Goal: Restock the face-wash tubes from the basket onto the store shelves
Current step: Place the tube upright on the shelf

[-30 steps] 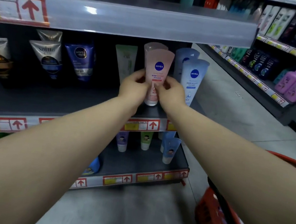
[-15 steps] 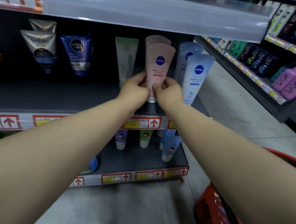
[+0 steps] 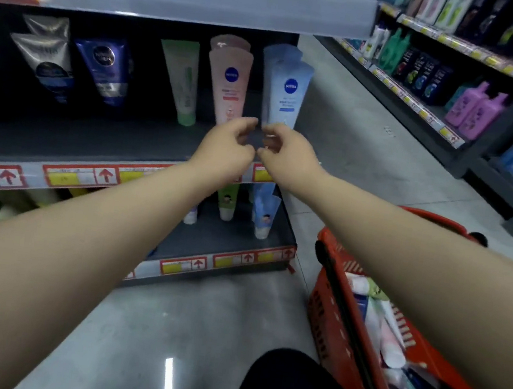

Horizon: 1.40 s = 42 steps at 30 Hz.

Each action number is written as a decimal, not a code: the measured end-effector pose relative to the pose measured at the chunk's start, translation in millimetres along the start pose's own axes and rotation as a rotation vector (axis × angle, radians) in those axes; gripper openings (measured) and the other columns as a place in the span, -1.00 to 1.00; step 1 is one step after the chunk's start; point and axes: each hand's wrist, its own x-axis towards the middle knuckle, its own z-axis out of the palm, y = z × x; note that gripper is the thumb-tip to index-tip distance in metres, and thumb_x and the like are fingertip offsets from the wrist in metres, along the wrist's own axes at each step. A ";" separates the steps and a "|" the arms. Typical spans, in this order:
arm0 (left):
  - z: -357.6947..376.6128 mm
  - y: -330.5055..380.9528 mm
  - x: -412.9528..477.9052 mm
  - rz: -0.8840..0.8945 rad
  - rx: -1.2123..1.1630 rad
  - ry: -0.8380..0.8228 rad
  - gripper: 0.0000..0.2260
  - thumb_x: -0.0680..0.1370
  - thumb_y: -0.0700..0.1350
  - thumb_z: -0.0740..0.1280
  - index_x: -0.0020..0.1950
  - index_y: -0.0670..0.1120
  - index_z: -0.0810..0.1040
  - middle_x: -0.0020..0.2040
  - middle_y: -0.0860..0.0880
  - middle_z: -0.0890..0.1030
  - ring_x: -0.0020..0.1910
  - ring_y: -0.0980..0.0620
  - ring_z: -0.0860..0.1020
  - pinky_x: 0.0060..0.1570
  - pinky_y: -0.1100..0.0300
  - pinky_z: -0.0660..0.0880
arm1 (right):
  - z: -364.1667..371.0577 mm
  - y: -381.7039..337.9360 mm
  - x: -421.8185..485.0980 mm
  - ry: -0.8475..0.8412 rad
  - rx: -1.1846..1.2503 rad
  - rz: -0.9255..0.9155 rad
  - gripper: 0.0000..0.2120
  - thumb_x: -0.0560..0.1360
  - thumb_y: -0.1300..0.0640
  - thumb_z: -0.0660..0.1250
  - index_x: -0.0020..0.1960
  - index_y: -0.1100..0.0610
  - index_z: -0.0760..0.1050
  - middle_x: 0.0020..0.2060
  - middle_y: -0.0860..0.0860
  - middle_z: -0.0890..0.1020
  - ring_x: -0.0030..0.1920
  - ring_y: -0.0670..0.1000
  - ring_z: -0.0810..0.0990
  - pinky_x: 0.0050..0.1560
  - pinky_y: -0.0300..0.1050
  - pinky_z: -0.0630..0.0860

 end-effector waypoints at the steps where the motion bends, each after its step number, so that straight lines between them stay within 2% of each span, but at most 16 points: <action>1: 6.3 4.6 -4.5 0.029 0.072 -0.024 -0.50 0.50 -0.36 0.18 0.45 -0.14 0.35 0.40 -0.06 0.43 0.39 0.04 0.39 0.24 0.36 0.28 | -9.1 5.5 -9.8 -0.012 -0.037 -0.018 -0.56 0.49 0.27 0.27 0.37 0.19 0.39 0.23 0.13 0.55 0.25 0.05 0.52 0.30 -0.11 0.40; 5: 47.9 30.9 -21.6 0.151 0.333 -0.124 -0.53 0.50 -0.25 0.26 0.42 -0.10 0.38 0.39 -0.07 0.45 0.37 0.00 0.41 0.32 0.25 0.30 | -47.9 41.5 -47.0 -0.032 -0.262 -0.069 -0.58 0.48 0.25 0.25 0.34 0.20 0.39 0.22 0.18 0.56 0.24 0.15 0.51 0.22 -0.06 0.41; 10: 131.7 51.3 -38.2 0.289 0.551 -0.338 -0.63 0.47 -0.23 0.24 0.29 -0.14 0.48 0.26 -0.16 0.52 0.26 -0.12 0.47 0.20 0.14 0.38 | -89.3 108.6 -90.0 -0.043 -0.406 -0.011 -0.58 0.45 0.27 0.22 0.31 0.27 0.42 0.22 0.24 0.55 0.25 0.21 0.49 0.24 -0.02 0.39; 12: 168.0 53.1 -45.8 0.329 0.592 -0.414 -0.69 0.48 -0.20 0.23 0.22 -0.14 0.49 0.21 -0.18 0.53 0.22 -0.17 0.49 0.17 0.08 0.42 | -103.2 137.5 -106.5 -0.037 -0.439 0.050 -0.58 0.43 0.28 0.22 0.29 0.27 0.43 0.21 0.24 0.55 0.25 0.21 0.50 0.22 -0.03 0.39; 18: 266.4 43.0 -74.6 0.390 0.856 -0.703 -0.62 0.50 -0.19 0.26 0.31 -0.18 0.36 0.26 -0.19 0.42 0.24 -0.20 0.45 0.20 -0.01 0.42 | -124.2 236.2 -166.1 -0.136 -0.532 0.250 -0.53 0.46 0.24 0.22 0.38 0.19 0.35 0.24 0.18 0.49 0.25 0.21 0.44 0.22 0.05 0.42; 23: 328.8 26.5 -94.6 0.318 1.156 -0.993 -0.52 0.55 -0.13 0.26 0.45 -0.16 0.24 0.35 -0.14 0.39 0.29 -0.15 0.43 0.14 0.05 0.41 | -116.6 302.2 -215.1 -0.190 -0.496 0.439 -0.68 0.53 0.14 0.22 0.27 0.17 0.41 0.16 0.18 0.50 0.18 0.20 0.45 0.07 0.00 0.43; 25: 343.5 21.3 -98.3 0.242 1.237 -1.124 -0.48 0.54 -0.03 0.32 0.45 -0.11 0.28 0.35 -0.10 0.42 0.28 -0.11 0.45 0.15 0.07 0.42 | -107.9 321.3 -225.5 -0.196 -0.426 0.549 -0.71 0.55 0.09 0.21 0.22 0.19 0.42 0.11 0.20 0.52 0.12 0.23 0.50 -0.02 -0.01 0.43; 28: 359.2 7.6 -104.7 0.177 1.311 -1.338 -0.42 0.53 0.08 0.33 0.47 -0.11 0.27 0.37 -0.09 0.41 0.27 -0.10 0.44 0.21 0.06 0.40 | -90.6 341.6 -233.7 -0.214 -0.312 0.742 -0.53 0.57 -0.04 0.20 0.39 0.18 0.30 0.19 0.19 0.50 0.11 0.20 0.53 0.03 0.00 0.52; 29: 362.7 1.4 -107.6 0.205 1.346 -1.371 -0.46 0.54 0.08 0.30 0.45 -0.09 0.30 0.37 -0.09 0.42 0.21 -0.10 0.46 0.21 0.05 0.41 | -85.0 345.7 -234.7 -0.232 -0.288 0.799 -0.48 0.57 -0.08 0.19 0.42 0.17 0.26 0.23 0.18 0.49 0.12 0.20 0.53 0.06 0.00 0.52; 31: 368.0 -12.0 -110.4 0.242 1.345 -1.378 -0.57 0.57 -0.01 0.27 0.42 -0.06 0.33 0.36 -0.09 0.43 0.11 -0.10 0.48 0.16 0.04 0.46 | -73.5 351.9 -233.9 -0.279 -0.268 0.889 -0.42 0.57 -0.13 0.18 0.47 0.15 0.18 0.34 0.19 0.42 0.23 0.21 0.48 0.13 -0.02 0.48; 32: 369.0 -17.2 -112.0 0.216 1.342 -1.375 -0.58 0.59 -0.07 0.24 0.44 -0.08 0.30 0.35 -0.10 0.42 0.15 -0.12 0.48 0.13 0.06 0.45 | -68.6 352.6 -232.8 -0.285 -0.265 0.923 -0.41 0.58 -0.13 0.17 0.48 0.15 0.16 0.36 0.19 0.40 0.26 0.22 0.46 0.13 -0.03 0.45; 34: 369.5 -21.6 -113.4 0.190 1.311 -1.321 -0.60 0.61 -0.13 0.22 0.44 -0.13 0.30 0.32 -0.12 0.44 0.21 -0.11 0.48 0.06 0.07 0.45 | -62.0 354.0 -228.7 -0.206 -0.267 1.010 -0.46 0.57 -0.13 0.19 0.42 0.16 0.25 0.32 0.19 0.45 0.23 0.23 0.49 0.01 -0.03 0.44; 36: 371.5 -22.1 -112.7 0.145 1.218 -1.239 -0.67 0.59 -0.09 0.25 0.34 -0.12 0.44 0.25 -0.09 0.52 0.19 -0.09 0.52 0.05 0.09 0.46 | -57.7 356.3 -223.0 -0.081 -0.204 1.107 -0.52 0.54 -0.10 0.23 0.34 0.18 0.35 0.24 0.18 0.52 0.15 0.23 0.54 -0.09 -0.04 0.45; 38: 375.5 -21.6 -108.1 0.081 1.096 -1.168 -0.73 0.54 -0.03 0.32 0.19 -0.12 0.53 0.13 -0.08 0.59 0.15 -0.09 0.56 0.07 0.08 0.50 | -56.8 357.6 -217.6 -0.015 -0.105 1.183 -0.43 0.48 -0.12 0.31 0.34 0.22 0.36 0.23 0.18 0.53 0.16 0.22 0.56 -0.09 -0.05 0.49; 40: 377.3 -23.2 -103.0 -0.020 0.949 -1.184 -0.77 0.51 -0.07 0.37 0.10 -0.15 0.58 0.03 -0.11 0.61 0.07 -0.12 0.59 0.03 0.05 0.53 | -57.8 358.8 -213.8 0.000 0.131 1.240 -0.36 0.45 -0.14 0.36 0.36 0.24 0.32 0.24 0.20 0.51 0.18 0.20 0.54 0.05 -0.02 0.53; 42: 376.2 -17.1 -101.0 -0.186 0.732 -1.097 -0.75 0.59 -0.15 0.24 0.21 -0.22 0.53 0.08 -0.17 0.57 0.05 -0.14 0.54 -0.05 0.09 0.46 | -65.5 354.6 -213.2 0.063 0.503 1.269 -0.50 0.45 -0.06 0.39 0.25 0.19 0.36 0.17 0.17 0.56 0.14 0.15 0.55 0.12 0.01 0.51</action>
